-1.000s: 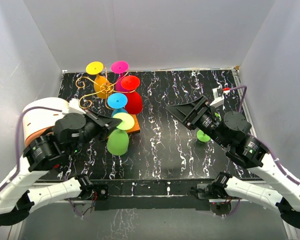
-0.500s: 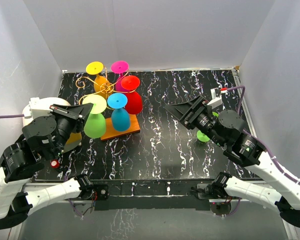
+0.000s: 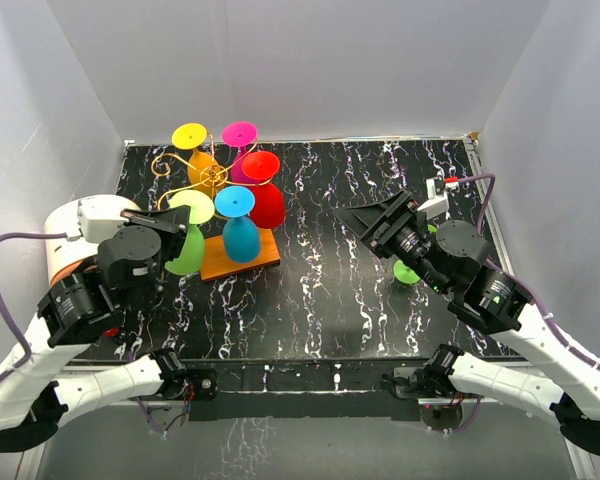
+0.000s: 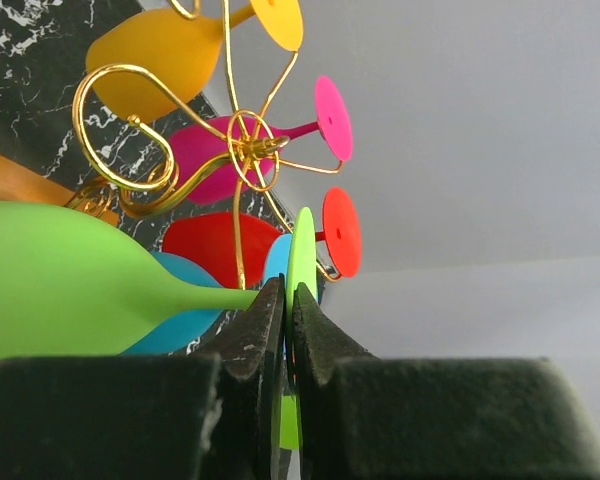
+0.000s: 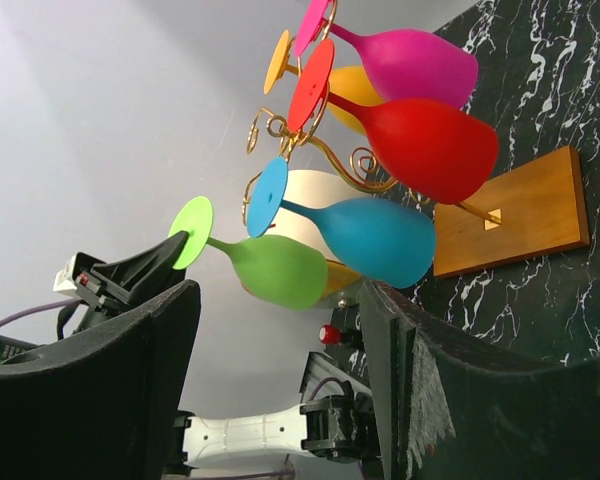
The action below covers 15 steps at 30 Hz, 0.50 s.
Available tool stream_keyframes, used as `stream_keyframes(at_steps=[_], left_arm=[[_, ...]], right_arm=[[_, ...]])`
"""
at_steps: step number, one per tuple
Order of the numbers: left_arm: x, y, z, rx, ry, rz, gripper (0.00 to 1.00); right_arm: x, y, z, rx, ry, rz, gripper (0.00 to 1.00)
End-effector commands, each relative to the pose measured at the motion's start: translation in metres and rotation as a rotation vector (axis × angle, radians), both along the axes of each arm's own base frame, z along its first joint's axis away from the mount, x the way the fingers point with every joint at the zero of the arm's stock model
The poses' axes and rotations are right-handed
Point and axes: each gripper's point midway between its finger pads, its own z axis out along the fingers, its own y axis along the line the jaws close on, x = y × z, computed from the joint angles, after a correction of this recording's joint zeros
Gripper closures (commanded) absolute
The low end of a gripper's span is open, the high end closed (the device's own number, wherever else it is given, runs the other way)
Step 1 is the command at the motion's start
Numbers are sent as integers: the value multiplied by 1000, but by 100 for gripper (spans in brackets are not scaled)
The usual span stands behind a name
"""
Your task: Place the wine glass upside down on the wine glass rack
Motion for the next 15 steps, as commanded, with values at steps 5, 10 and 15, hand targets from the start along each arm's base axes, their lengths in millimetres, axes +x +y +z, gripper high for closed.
stream_keyframes(at_steps=[5,10,15], left_arm=[[17,7,-8,-21,-15,157,100],[25,7,-5,11,-42,200,100],[33,6,-6,61,-61,243,100]], right_arm=[[2,-8,25,34,-45,-34,37],[2,-7,24,31,-43,-33,37],[3,-8,24,33,-44,-38,37]])
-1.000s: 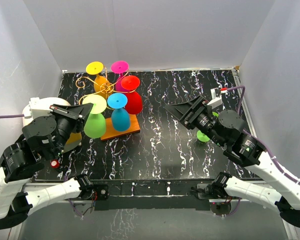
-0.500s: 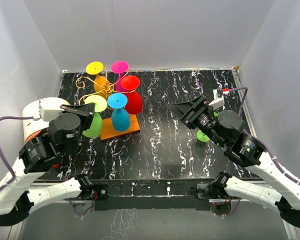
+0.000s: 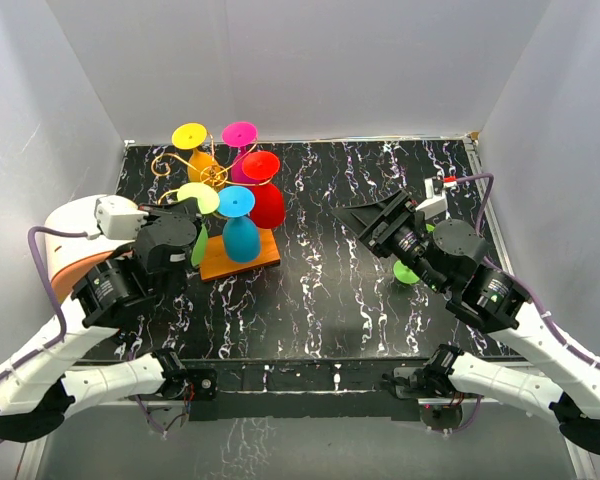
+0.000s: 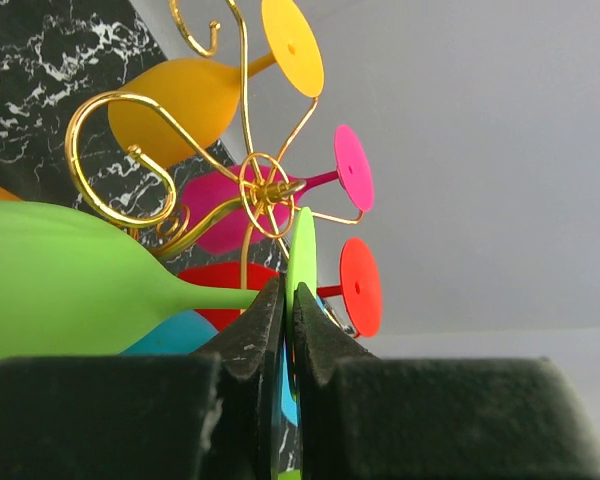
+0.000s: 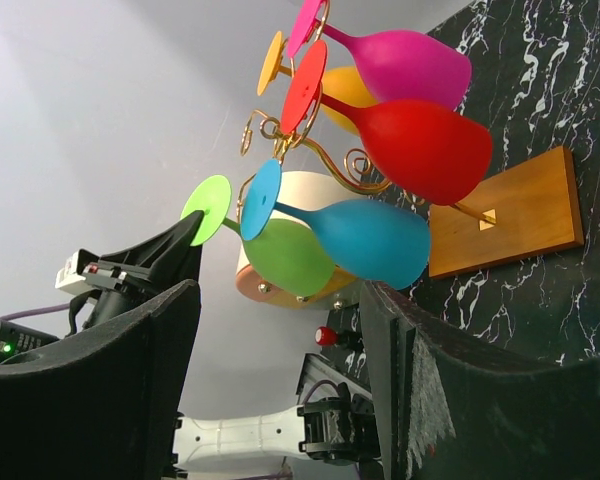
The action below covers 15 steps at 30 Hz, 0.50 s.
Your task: Place the wine glass upside down on the wine glass rack
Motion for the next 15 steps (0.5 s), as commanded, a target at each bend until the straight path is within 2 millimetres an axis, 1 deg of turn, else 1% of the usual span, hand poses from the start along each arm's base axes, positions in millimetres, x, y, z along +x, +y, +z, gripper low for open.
stream_keyframes(at_steps=[1,6,10,15], left_arm=[[9,10,12,33,-60,98,100],[15,8,13,50,-85,129,100],[20,4,6,43,-94,144,100],[27,8,-2,36,-81,179,100]], right_arm=[[-1,-9,28,41,-52,-25,37],[-2,-12,30,43,-56,-33,37],[-3,-16,31,48,-56,-43,37],[-5,-19,30,54,-51,-50,37]])
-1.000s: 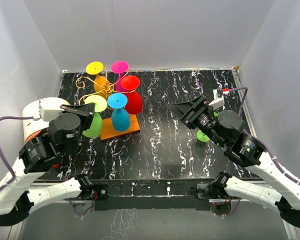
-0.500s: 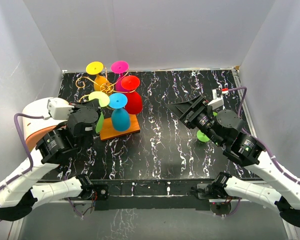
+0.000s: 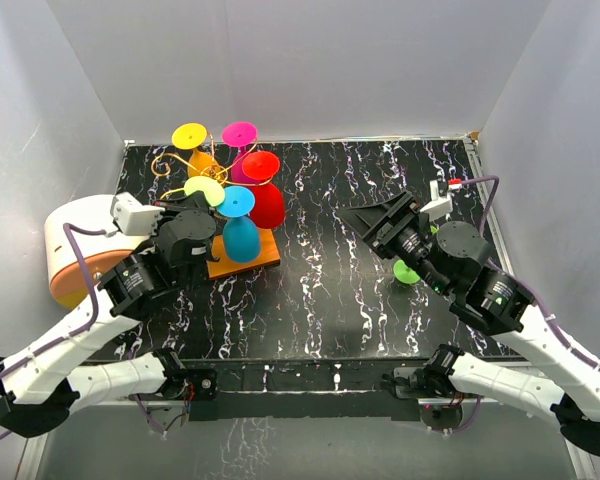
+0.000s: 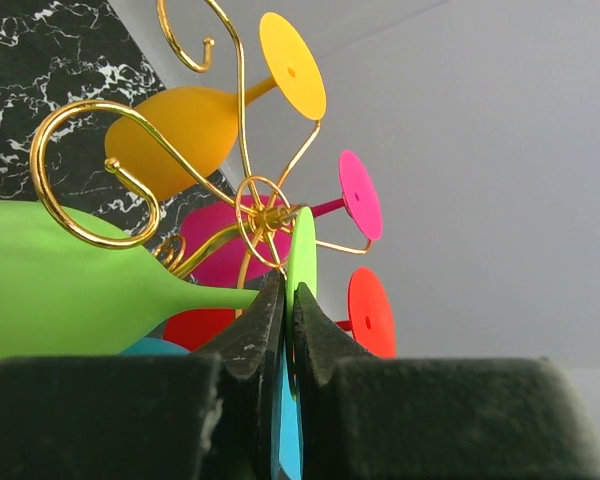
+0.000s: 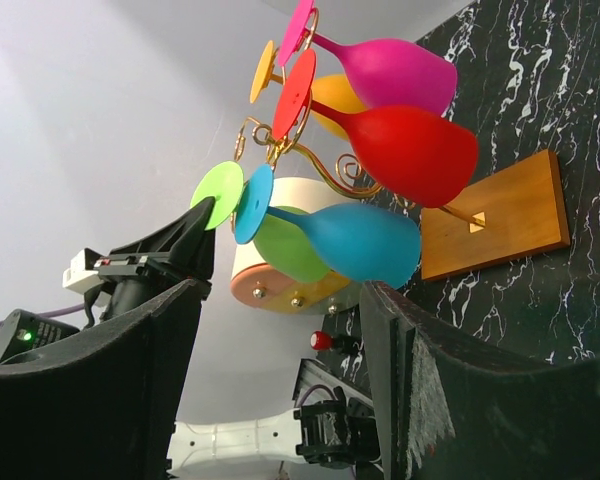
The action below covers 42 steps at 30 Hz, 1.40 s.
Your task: Place the wine glass upside down on the wine glass rack
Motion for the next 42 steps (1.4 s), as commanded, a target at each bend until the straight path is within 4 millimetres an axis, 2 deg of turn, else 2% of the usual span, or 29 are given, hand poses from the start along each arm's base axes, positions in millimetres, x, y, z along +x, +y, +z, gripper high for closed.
stream_keyframes(at_steps=[1,7,11,24,34,42], left_arm=[[7,15,5,-25,-34,91,100],[25,23,2,-37,-13,112,100],[38,36,-4,-79,17,128,100],[14,73,7,-64,-23,222,100],[6,79,6,-80,-20,223,100],[1,74,-1,-118,-3,177,100]], right_arm=[[-4,-13,32,62,-56,-26,37],[-5,-14,32,64,-54,-28,37],[-5,-15,32,65,-54,-32,37],[-3,-11,29,59,-48,-27,37],[-3,-9,26,60,-40,-19,37],[-1,-4,25,59,-39,-12,37]])
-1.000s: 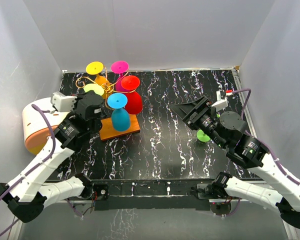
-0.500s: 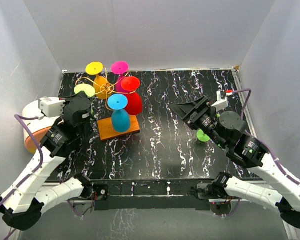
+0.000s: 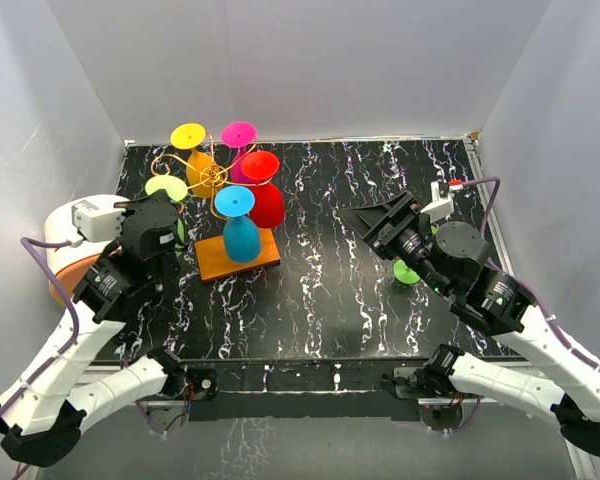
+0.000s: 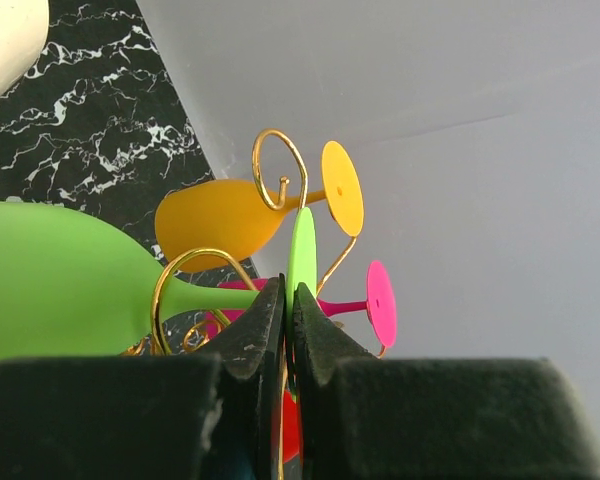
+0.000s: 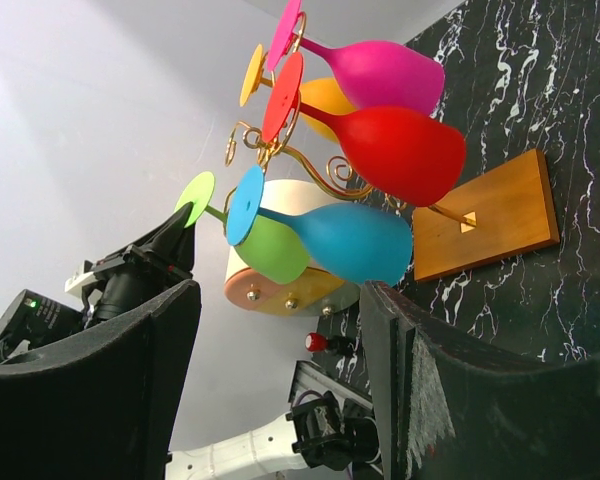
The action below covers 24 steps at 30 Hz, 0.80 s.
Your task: Place the wine glass upside down on the wine glass rack
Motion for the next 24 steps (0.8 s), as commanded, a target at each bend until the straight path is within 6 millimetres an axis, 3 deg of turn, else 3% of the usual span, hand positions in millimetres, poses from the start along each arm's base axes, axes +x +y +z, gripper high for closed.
stream_keyframes(at_steps=[1,15,18,24], left_arm=[[-6,2,-3,-31,-3,-7,100],[-3,-22,-15,-75,38,-127,100],[-4,-27,-16,-64,64,-160,90],[-15,-24,-27,-54,125,-179,83]], right_arm=[[0,0,27,63,-49,2,37],[0,3,28,64,-52,12,37],[0,3,28,66,-53,13,37],[0,4,27,65,-53,14,37]])
